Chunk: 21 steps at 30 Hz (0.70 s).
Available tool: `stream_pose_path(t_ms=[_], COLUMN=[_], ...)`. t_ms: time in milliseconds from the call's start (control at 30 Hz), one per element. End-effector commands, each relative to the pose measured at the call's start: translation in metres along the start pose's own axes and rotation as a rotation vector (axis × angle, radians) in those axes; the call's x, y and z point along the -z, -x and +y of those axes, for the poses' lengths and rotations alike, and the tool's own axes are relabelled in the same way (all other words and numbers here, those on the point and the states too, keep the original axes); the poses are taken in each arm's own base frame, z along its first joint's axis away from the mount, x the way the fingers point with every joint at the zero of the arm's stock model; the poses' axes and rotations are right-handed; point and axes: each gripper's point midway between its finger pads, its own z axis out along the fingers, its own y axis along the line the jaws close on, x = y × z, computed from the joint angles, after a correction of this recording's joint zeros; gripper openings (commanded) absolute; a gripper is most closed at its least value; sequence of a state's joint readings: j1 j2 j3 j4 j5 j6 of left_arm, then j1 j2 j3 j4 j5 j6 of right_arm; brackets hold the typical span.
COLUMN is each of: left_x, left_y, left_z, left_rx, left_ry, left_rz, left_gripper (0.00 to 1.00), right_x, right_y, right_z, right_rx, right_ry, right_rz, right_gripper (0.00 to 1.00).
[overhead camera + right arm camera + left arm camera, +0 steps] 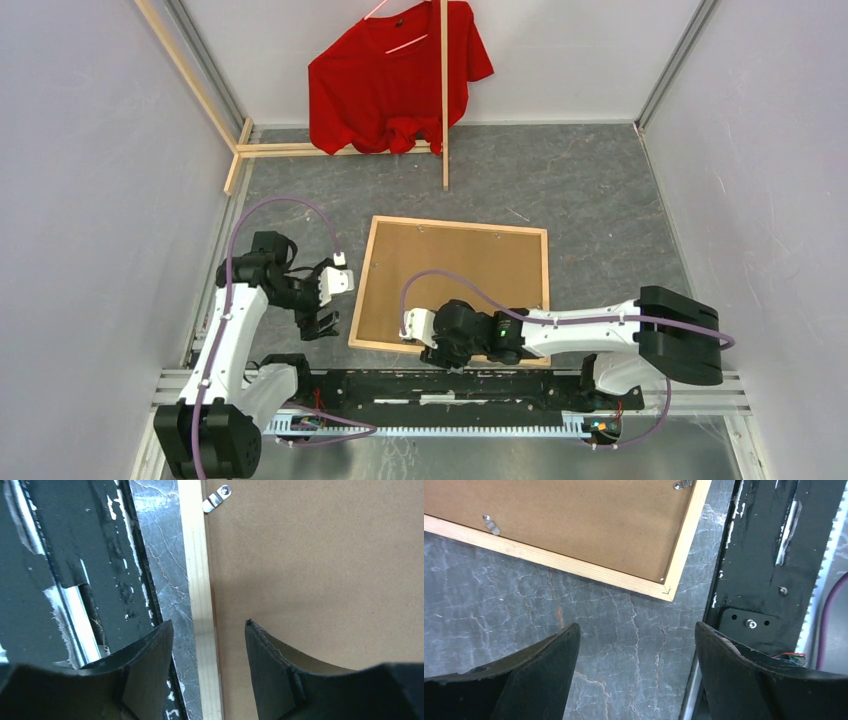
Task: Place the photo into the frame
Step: Turn over the photo frame at the center of the board.
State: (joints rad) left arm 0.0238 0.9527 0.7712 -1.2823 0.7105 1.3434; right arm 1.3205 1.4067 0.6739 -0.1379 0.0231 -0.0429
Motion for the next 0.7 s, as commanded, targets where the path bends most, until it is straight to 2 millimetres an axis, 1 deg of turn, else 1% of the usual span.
stream_pose_path(t_ms=[0, 133, 167, 200, 267, 333, 367, 467, 600, 667], left_x=[-0.002, -0.003, -0.004, -0.004, -0.004, -0.003, -0.004, -0.002, -0.002, -0.003], left_y=[0.005, 0.005, 0.006, 0.007, 0.011, 0.016, 0.017, 0.024, 0.024, 0.020], left_z=[0.012, 0.017, 0.017, 0.018, 0.018, 0.015, 0.013, 0.007, -0.002, -0.006], left_rx=[-0.149, -0.169, -0.180, -0.189, -0.215, -0.266, -0.281, -0.391, -0.544, -0.614], left_ry=[0.046, 0.064, 0.071, 0.076, 0.085, 0.095, 0.094, 0.118, 0.137, 0.134], left_rz=[-0.024, -0.028, -0.035, -0.040, -0.061, -0.087, -0.094, -0.130, -0.127, -0.105], left_gripper=[0.91, 0.92, 0.93, 0.99, 1.00, 1.00, 1.00, 1.00, 1.00, 1.00], right_x=[-0.006, -0.009, -0.009, -0.010, -0.011, -0.010, -0.010, -0.004, 0.015, 0.026], right_y=[-0.006, -0.015, -0.015, -0.016, -0.014, -0.008, -0.001, 0.031, 0.091, 0.114], right_z=[-0.007, -0.006, -0.005, -0.005, -0.007, -0.008, -0.009, -0.016, -0.030, -0.041], right_rx=[0.039, 0.048, 0.049, 0.050, 0.053, 0.051, 0.048, 0.026, -0.042, -0.076], right_ry=[-0.052, -0.055, -0.054, -0.055, -0.062, -0.068, -0.070, -0.091, -0.066, -0.060], right_rz=[0.021, 0.043, 0.042, 0.046, 0.044, 0.035, 0.021, -0.040, -0.167, -0.219], right_gripper=[0.59, 0.46, 0.42, 0.41, 0.38, 0.33, 0.31, 0.24, 0.16, 0.14])
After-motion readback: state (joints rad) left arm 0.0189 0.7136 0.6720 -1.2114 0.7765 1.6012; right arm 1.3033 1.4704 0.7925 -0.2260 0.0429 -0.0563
